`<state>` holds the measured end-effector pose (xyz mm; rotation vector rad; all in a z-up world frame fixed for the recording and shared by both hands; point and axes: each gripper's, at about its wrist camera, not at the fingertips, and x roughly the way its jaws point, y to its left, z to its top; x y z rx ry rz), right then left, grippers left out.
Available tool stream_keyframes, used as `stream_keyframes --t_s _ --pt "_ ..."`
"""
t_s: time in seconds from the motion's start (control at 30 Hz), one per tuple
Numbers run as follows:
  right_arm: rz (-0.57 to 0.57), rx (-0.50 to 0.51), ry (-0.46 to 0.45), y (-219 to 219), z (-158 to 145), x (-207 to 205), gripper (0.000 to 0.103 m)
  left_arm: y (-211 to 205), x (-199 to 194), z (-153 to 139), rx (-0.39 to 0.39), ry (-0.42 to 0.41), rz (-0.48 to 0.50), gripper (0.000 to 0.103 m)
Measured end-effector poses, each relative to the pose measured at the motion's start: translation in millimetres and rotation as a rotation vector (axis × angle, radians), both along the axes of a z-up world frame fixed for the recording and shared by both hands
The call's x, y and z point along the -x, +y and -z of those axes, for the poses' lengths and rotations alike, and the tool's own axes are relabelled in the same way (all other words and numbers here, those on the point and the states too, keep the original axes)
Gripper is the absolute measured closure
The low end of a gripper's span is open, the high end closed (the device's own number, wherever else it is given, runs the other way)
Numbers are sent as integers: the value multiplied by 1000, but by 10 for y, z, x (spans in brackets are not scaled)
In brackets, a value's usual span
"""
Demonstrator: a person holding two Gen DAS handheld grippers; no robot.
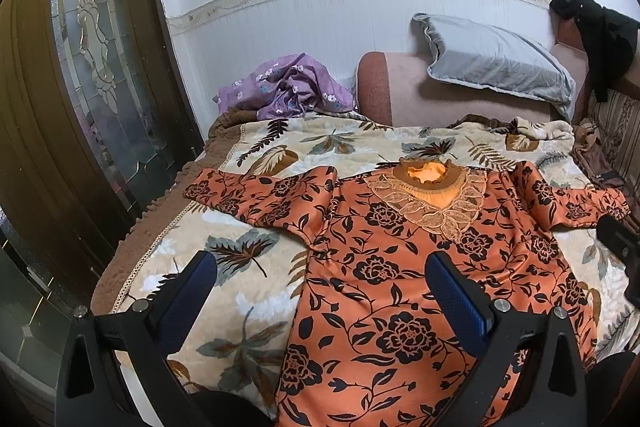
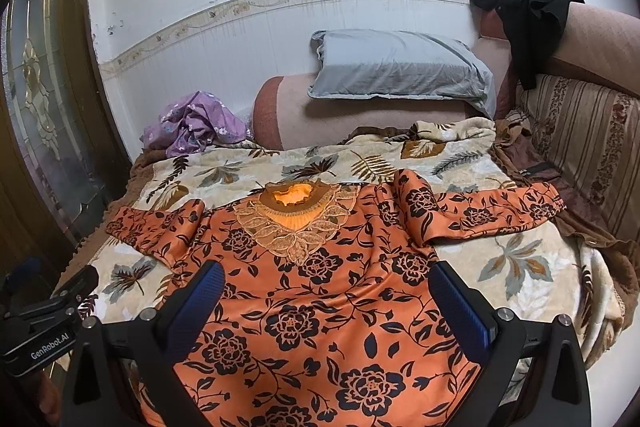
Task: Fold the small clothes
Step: 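Reach the right tool to the sleeve nearest it and close on the cuff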
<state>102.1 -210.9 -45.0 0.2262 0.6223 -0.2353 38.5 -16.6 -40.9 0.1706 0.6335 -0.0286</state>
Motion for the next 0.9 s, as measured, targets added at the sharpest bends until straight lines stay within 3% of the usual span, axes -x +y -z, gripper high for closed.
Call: stream_keyframes --t_s 0.17,0.33,0.43,0.53,0.63,0.73,0.83,0.9 --pt "14 -23 8 -175 69 -152 0 -42 -260 198 -11 47 16 0" --pt "104 -122 5 -848 327 -351 0 -51 -774 791 -10 198 37 0" --pt "206 -176 14 -1551 612 -474 0 -63 -1143 1277 -45 305 12 0" --pt "346 -244 26 -2367 963 -518 0 -78 -1376 1575 -63 328 -10 0" --pt "505 -407 39 -3197 1349 -442 0 -115 -1574 1770 -49 339 5 0" --pt "664 -609 -49 -3936 1693 -239 0 -139 -1698 1941 -20 371 37 0" --pt "739 -714 -147 -4425 1881 -124 1 -165 -1722 2073 -13 379 51 0" --pt "785 -743 -185 -4656 1983 -95 9 -166 -1727 2074 -5 382 51 0"
